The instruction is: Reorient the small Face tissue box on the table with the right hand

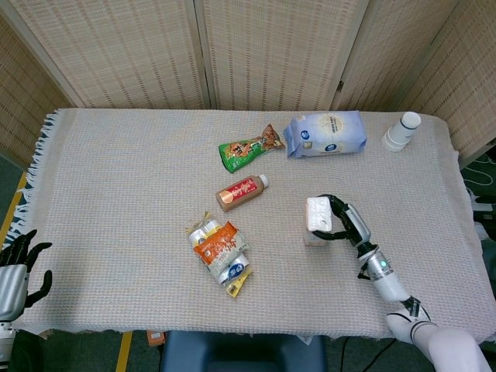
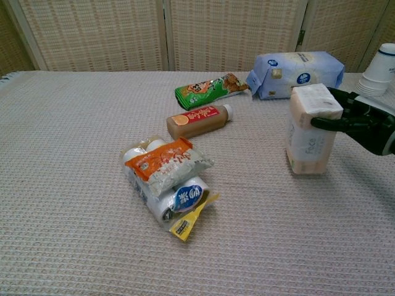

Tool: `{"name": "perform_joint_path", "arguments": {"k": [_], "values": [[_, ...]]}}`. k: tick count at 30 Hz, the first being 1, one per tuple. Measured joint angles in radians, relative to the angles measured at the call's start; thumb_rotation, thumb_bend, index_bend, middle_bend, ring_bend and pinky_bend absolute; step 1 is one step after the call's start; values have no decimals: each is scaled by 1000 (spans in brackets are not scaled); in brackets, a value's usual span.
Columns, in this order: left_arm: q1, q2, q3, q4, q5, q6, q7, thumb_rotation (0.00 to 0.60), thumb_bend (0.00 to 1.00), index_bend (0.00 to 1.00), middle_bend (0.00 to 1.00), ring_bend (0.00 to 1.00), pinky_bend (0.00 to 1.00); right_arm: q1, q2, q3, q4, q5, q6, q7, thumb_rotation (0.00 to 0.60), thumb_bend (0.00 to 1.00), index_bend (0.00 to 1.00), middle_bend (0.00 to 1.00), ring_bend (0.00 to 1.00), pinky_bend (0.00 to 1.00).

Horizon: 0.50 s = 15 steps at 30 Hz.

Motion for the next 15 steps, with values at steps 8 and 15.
{"name": "perform_joint_path", "arguments": {"k": [8, 15], "values": [[-1, -1, 0, 0, -3, -3, 3, 600, 486, 248, 0, 0, 119, 7, 0, -16, 9, 5, -28, -46, 600, 86, 418, 429, 514, 466], [-1, -2, -1, 0, -5, -1, 4, 600, 486, 248, 0, 0, 119, 10, 3, -37, 20, -4, -37, -61, 600, 91, 396, 429, 487, 430]]}}
